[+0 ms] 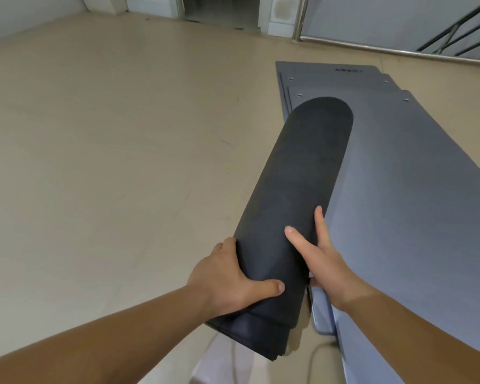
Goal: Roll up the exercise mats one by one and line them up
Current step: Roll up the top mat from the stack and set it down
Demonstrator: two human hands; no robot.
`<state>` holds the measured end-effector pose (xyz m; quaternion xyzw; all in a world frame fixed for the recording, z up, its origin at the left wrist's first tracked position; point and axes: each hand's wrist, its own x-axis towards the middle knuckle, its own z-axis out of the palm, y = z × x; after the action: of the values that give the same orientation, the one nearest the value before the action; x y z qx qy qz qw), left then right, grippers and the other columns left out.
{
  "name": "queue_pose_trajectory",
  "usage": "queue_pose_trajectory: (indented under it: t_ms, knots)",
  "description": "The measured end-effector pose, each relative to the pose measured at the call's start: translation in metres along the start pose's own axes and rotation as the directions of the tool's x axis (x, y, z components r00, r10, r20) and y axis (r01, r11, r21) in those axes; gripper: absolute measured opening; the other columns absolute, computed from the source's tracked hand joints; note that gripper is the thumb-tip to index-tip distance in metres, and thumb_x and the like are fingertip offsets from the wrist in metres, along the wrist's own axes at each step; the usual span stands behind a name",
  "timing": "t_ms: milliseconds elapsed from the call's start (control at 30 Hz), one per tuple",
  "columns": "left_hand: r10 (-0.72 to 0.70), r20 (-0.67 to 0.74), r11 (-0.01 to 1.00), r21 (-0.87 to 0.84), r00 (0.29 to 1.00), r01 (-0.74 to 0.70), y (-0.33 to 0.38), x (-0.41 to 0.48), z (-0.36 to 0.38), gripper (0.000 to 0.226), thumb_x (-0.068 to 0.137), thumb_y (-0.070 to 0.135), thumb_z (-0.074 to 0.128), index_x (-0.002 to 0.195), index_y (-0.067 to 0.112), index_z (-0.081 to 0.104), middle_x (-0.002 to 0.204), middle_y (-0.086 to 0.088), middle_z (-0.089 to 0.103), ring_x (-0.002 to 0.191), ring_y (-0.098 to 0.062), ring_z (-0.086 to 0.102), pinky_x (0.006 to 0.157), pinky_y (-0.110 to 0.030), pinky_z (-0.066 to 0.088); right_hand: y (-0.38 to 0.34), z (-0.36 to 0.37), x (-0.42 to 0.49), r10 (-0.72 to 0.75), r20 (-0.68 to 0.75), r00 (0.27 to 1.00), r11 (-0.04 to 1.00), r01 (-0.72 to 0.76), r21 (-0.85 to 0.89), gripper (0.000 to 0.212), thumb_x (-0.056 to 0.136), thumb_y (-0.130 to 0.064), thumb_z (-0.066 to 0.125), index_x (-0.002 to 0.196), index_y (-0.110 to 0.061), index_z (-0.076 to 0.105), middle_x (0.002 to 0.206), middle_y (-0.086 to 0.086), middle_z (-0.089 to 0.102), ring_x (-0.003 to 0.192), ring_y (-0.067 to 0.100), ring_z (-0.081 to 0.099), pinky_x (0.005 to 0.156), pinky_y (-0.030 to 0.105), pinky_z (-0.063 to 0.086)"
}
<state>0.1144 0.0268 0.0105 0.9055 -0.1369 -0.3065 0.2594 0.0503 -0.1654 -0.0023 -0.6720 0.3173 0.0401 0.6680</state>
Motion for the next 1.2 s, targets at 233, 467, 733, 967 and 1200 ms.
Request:
queue_pose_trajectory:
  t_ms: [233, 467, 733, 967, 1200]
  knots:
    - [-0.187, -0.013, 0.816, -0.558, 0.982, 0.148, -0.094, -0.058, -0.013, 0.093, 0.051, 0.070, 0.082, 0.131, 0.036, 0.048, 0.118, 0.024, 0.065, 0.098, -0.003, 0.072, 0.086, -0.031, 0.061, 0.006, 0.066, -0.017, -0.107, 0.190, 0.976, 0.902, 0.175, -0.394, 0.077, 0.089, -0.067, 0.063, 0.152, -0.068, 0.018, 0.146, -0.028, 0.037, 0.136, 0.004, 0.040, 0.117, 0.043, 0.042]
    - [-0.186, -0.363, 0.934, -0.355, 0.913, 0.049, -0.183, -0.108, -0.051, 0.068, 0.082, 0.031, 0.063, 0.148, 0.033, 0.049, 0.148, 0.017, 0.048, 0.124, -0.009, 0.056, 0.096, -0.025, 0.048, -0.006, 0.180, -0.012, -0.247, 0.466, 0.850, 0.508, 0.523, -0.684, 0.076, 0.084, -0.071, 0.060, 0.154, -0.056, 0.033, 0.135, -0.020, 0.024, 0.132, 0.008, 0.030, 0.111, 0.036, 0.040]
    - [0.020, -0.391, 0.970, 0.229, 0.920, 0.076, -0.182, -0.126, -0.046, 0.073, 0.094, 0.077, 0.042, 0.157, 0.045, 0.025, 0.144, 0.000, 0.042, 0.132, -0.024, 0.044, 0.100, -0.037, 0.049, -0.009, 0.225, -0.036, -0.394, 0.544, 0.741, 0.336, 0.667, -0.665, 0.039, 0.103, -0.028, 0.059, 0.142, -0.031, 0.059, 0.150, -0.010, 0.035, 0.132, 0.018, 0.048, 0.105, 0.040, 0.049]
    - [-0.042, -0.455, 0.931, 0.305, 0.889, 0.200, -0.193, -0.114, -0.063, 0.055, 0.090, 0.086, 0.034, 0.115, 0.038, 0.043, 0.108, 0.001, 0.044, 0.095, -0.023, 0.056, 0.076, -0.036, 0.053, 0.009, 0.250, -0.059, -0.305, 0.328, 0.894, 0.571, 0.447, -0.688, 0.049, 0.105, -0.044, 0.050, 0.153, -0.044, 0.039, 0.164, -0.016, 0.010, 0.136, 0.020, 0.050, 0.108, 0.036, 0.047]
    - [-0.006, -0.516, 1.000, 0.006, 0.856, 0.010, -0.241, -0.117, -0.065, 0.044, 0.090, 0.069, 0.054, 0.113, 0.031, 0.052, 0.126, 0.010, 0.049, 0.121, -0.017, 0.047, 0.088, -0.033, 0.051, 0.017, 0.289, -0.069, -0.199, 0.231, 0.952, 0.762, 0.299, -0.575, 0.064, 0.099, -0.064, 0.047, 0.150, -0.073, 0.009, 0.144, -0.004, 0.052, 0.128, 0.020, 0.054, 0.103, 0.039, 0.046]
